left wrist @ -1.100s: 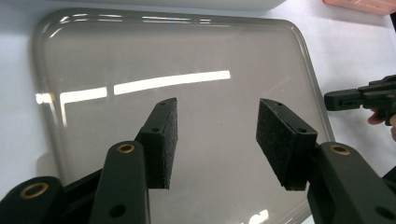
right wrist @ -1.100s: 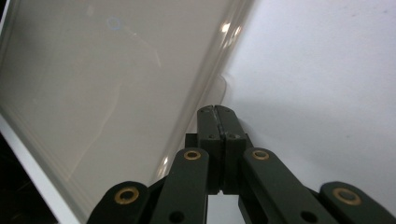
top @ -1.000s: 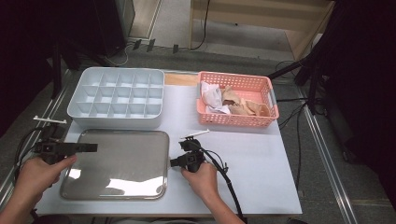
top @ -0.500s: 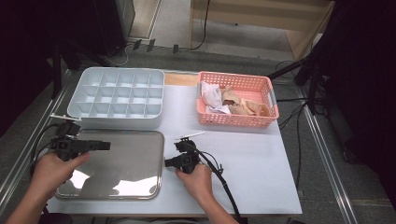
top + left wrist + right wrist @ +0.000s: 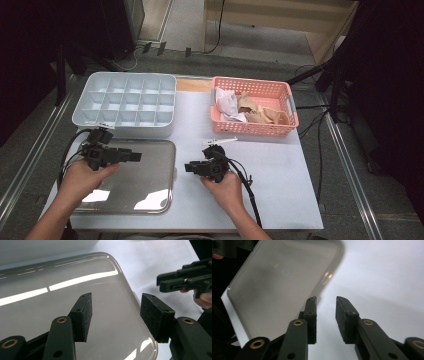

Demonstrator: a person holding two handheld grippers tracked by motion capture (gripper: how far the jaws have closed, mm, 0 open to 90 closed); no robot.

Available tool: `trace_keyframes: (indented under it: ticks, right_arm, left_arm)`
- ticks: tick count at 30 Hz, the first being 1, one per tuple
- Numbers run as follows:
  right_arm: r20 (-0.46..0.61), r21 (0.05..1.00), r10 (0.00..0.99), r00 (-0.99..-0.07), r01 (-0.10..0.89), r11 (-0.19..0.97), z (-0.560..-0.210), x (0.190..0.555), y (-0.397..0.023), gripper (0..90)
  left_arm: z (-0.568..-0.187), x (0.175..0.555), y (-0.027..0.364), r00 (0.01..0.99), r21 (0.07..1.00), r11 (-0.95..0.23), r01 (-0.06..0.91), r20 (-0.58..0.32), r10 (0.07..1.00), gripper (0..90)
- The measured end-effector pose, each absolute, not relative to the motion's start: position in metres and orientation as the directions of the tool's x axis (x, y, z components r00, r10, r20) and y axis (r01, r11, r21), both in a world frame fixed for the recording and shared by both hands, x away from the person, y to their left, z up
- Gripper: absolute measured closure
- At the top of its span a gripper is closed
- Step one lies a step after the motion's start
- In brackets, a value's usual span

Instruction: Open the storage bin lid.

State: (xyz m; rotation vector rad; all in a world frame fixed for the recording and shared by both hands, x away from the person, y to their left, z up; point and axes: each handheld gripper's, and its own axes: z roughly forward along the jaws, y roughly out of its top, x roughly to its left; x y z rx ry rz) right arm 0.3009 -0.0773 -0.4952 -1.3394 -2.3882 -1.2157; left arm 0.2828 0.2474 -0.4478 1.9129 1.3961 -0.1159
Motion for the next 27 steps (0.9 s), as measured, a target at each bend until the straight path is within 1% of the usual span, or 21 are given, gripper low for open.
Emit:
trace_keyframes:
  ticks: [2,3,4,11,15,18,22,24,27]
  right_arm:
    - [0.457,0.595,0.650,-0.607,0.752,0.283,-0.494,0.301,-0.081,68.6]
    - [0.412,0.631,0.658,-0.630,0.718,0.293,-0.492,0.302,-0.088,67.4]
    - [0.402,0.642,0.660,-0.634,0.709,0.291,-0.491,0.303,-0.092,66.3]
    - [0.383,0.674,0.672,-0.634,0.689,0.267,-0.479,0.312,-0.117,61.9]
    - [0.392,0.689,0.673,-0.627,0.685,0.238,-0.473,0.314,-0.129,61.8]
    - [0.368,0.718,0.681,-0.634,0.659,0.225,-0.468,0.317,-0.140,60.1]
    - [0.367,0.711,0.685,-0.629,0.664,0.229,-0.466,0.321,-0.146,60.6]
    - [0.361,0.712,0.690,-0.627,0.663,0.230,-0.465,0.323,-0.149,62.7]
    - [0.356,0.716,0.692,-0.628,0.659,0.231,-0.464,0.327,-0.152,62.6]
  left_arm:
    - [-0.448,0.284,0.245,0.413,0.515,-0.136,0.846,-0.472,0.779,42.8]
    - [-0.447,0.287,0.237,0.421,0.517,-0.144,0.844,-0.472,0.774,42.4]
    - [-0.446,0.288,0.234,0.432,0.520,-0.155,0.840,-0.469,0.771,42.3]
    - [-0.443,0.292,0.214,0.461,0.539,-0.171,0.825,-0.466,0.755,36.8]
    - [-0.442,0.295,0.205,0.489,0.557,-0.186,0.809,-0.464,0.739,36.4]
    - [-0.442,0.301,0.191,0.508,0.577,-0.192,0.794,-0.455,0.732,36.3]
    - [-0.447,0.305,0.184,0.514,0.573,-0.197,0.795,-0.465,0.721,36.4]
    - [-0.449,0.301,0.181,0.535,0.590,-0.209,0.780,-0.457,0.710,36.5]
    - [-0.452,0.301,0.178,0.541,0.578,-0.221,0.785,-0.466,0.700,36.8]
